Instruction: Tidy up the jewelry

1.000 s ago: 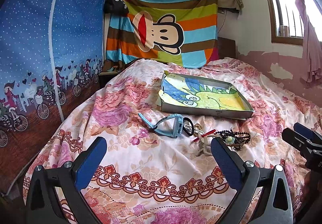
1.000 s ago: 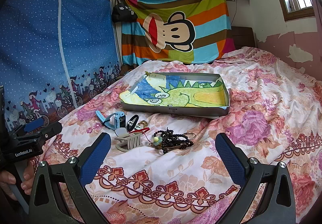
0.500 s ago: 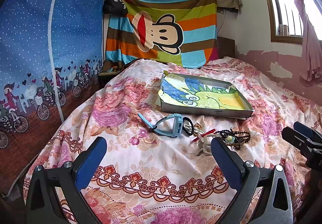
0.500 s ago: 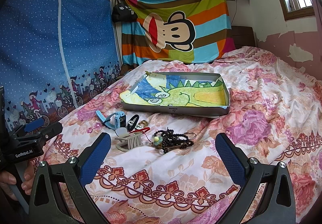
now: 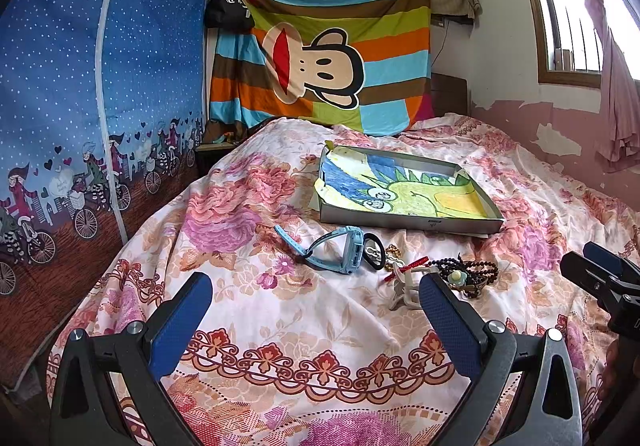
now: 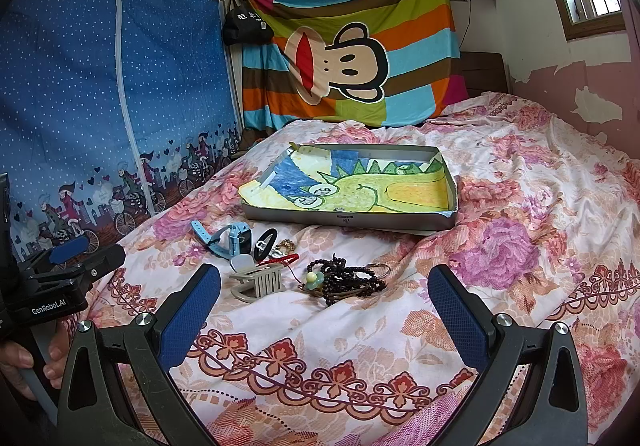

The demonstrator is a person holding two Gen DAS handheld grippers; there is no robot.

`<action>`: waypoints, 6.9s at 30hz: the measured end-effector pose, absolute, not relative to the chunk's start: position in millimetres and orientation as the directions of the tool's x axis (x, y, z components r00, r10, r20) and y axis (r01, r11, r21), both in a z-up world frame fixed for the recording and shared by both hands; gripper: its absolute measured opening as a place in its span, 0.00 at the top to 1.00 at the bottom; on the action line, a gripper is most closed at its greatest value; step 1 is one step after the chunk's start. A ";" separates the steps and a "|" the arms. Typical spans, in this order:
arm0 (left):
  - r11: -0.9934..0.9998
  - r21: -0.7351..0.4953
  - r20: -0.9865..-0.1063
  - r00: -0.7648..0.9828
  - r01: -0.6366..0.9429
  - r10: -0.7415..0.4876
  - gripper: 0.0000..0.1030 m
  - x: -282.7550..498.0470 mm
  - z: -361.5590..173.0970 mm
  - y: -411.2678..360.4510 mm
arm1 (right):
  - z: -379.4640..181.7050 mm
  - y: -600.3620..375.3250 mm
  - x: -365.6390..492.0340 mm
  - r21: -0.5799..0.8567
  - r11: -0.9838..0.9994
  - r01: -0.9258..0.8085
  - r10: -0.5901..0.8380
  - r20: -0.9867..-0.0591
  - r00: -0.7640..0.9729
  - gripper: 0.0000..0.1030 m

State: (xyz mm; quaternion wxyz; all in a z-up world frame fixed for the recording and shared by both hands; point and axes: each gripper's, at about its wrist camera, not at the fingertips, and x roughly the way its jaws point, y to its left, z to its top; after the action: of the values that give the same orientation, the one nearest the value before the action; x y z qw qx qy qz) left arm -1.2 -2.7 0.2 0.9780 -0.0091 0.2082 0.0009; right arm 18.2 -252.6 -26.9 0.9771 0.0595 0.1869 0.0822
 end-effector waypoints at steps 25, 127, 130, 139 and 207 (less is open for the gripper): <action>0.999 -0.036 -0.457 0.889 0.000 -0.016 0.00 11.6 -5.1 -3.4 | -31.5 -257.2 24.2 0.208 0.972 -0.109 0.180 -0.363 0.914 0.01; 0.974 -0.205 -0.687 0.694 0.097 -0.214 0.91 312.8 -19.2 -31.2 | -76.3 -252.6 335.6 0.385 0.921 -0.066 0.323 -0.655 0.683 0.92; 0.977 -0.199 -0.697 0.688 0.083 -0.200 0.88 314.1 -21.0 -31.9 | -76.8 -255.7 333.8 0.380 0.923 -0.055 0.313 -0.663 0.680 0.74; 0.962 -0.265 -0.684 0.691 0.064 -0.234 0.48 304.1 -19.6 -24.9 | -51.8 -268.2 295.6 0.338 0.939 -0.066 0.273 -0.615 0.740 0.49; 0.945 -0.141 -0.692 0.653 0.295 -0.307 0.00 92.5 -38.7 -41.9 | -54.5 -284.9 79.8 0.154 0.980 -0.127 0.195 -0.602 0.774 0.01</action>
State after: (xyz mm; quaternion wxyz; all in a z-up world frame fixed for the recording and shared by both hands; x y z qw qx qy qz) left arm 92.5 -41.9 -38.7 0.9092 -0.0078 0.3821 -0.1654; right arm 79.8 -284.9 -54.5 0.9404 0.0523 0.3249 0.0854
